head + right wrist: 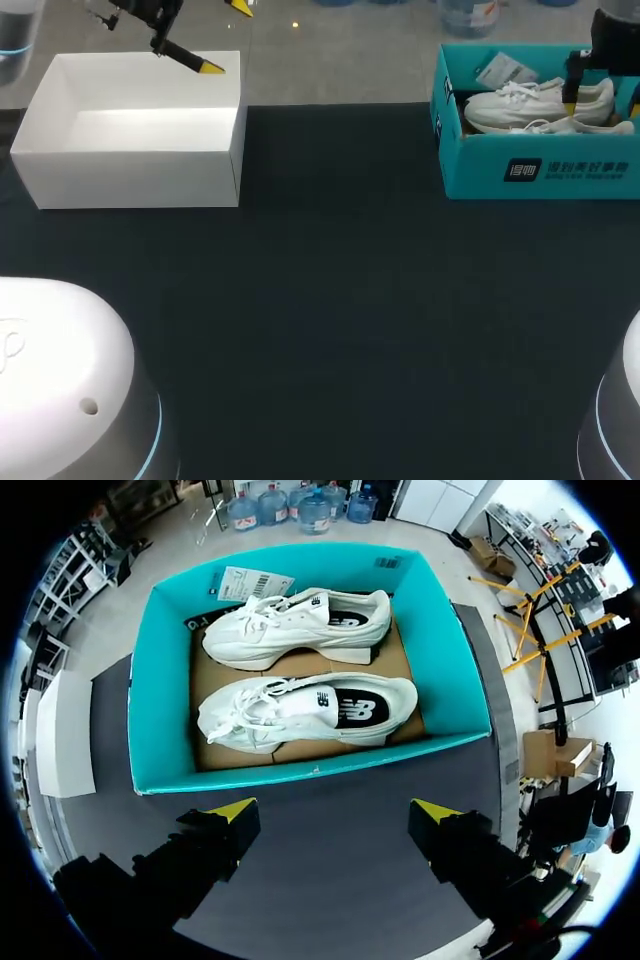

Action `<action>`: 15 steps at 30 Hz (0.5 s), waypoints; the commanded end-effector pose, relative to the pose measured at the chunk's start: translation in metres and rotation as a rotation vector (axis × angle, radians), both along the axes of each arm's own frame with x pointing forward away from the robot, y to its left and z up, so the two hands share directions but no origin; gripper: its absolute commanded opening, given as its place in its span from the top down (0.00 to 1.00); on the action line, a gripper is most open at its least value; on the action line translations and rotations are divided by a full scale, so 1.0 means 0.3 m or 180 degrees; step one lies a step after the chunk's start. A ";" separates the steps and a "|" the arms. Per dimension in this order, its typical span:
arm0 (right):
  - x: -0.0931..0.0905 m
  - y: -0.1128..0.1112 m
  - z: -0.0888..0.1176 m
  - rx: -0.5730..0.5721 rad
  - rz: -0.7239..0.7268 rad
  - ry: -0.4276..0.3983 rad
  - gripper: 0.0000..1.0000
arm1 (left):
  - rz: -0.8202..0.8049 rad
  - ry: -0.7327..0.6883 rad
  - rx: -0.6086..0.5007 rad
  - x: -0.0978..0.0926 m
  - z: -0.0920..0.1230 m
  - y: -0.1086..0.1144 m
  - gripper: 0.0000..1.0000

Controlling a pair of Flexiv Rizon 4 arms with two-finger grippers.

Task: Take the shoe out of the shoebox, open the shoe tongue, remove and reinsert the insole, then place the shoe into the shoebox

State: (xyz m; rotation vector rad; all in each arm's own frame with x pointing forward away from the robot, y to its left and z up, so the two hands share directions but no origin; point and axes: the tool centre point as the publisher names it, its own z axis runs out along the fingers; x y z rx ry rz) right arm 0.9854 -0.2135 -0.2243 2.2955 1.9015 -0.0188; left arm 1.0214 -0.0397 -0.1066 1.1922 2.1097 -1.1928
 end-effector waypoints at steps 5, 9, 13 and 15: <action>-0.053 -0.004 -0.031 0.0243 -0.0071 -0.0031 0.00 | 0.3539 0.2939 -0.0001 0.021 -0.007 -0.022 0.00; -0.047 0.008 -0.078 0.0456 -0.0146 -0.0110 0.00 | 0.3539 0.2939 -0.0001 0.021 -0.007 -0.022 0.00; -0.002 0.052 -0.108 0.0606 -0.0140 -0.0225 0.00 | 0.3539 0.2939 -0.0001 0.021 -0.007 -0.022 0.00; 0.015 0.075 -0.109 0.0624 -0.0119 -0.0253 0.00 | 0.3539 0.2939 -0.0001 0.021 -0.007 -0.022 0.00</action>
